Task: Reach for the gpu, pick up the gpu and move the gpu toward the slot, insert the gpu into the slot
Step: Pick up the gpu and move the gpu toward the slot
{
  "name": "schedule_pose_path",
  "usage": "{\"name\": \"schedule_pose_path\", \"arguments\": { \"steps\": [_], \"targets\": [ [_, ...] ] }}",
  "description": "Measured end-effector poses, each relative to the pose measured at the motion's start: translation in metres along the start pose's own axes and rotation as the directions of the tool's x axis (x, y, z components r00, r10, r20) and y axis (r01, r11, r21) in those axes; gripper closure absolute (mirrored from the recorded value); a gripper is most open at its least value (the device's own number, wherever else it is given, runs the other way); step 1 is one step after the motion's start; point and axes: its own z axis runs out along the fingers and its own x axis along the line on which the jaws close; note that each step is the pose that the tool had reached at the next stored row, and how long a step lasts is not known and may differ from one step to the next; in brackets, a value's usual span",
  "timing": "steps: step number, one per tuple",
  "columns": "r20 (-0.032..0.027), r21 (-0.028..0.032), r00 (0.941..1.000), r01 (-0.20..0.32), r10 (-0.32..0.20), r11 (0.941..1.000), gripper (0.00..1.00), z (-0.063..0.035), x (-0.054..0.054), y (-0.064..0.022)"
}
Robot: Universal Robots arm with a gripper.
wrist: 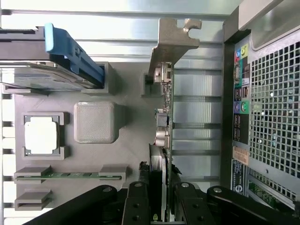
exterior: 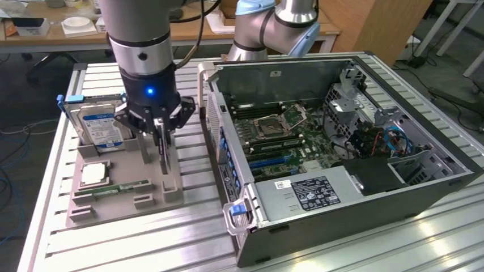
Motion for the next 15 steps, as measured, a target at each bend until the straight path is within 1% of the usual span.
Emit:
{"name": "schedule_pose_path", "arguments": {
  "steps": [3,7,15],
  "targets": [
    [-0.0001,-0.0035,1.0,0.0,0.0,1.0,0.73,-0.0067,0.0,0.0002],
    [0.0,-0.007,1.0,0.0,0.0,1.0,0.73,-0.012,0.0,0.0004],
    [-0.0001,-0.0089,1.0,0.0,0.0,1.0,0.73,-0.0172,0.0,0.0006]
  ]
}}
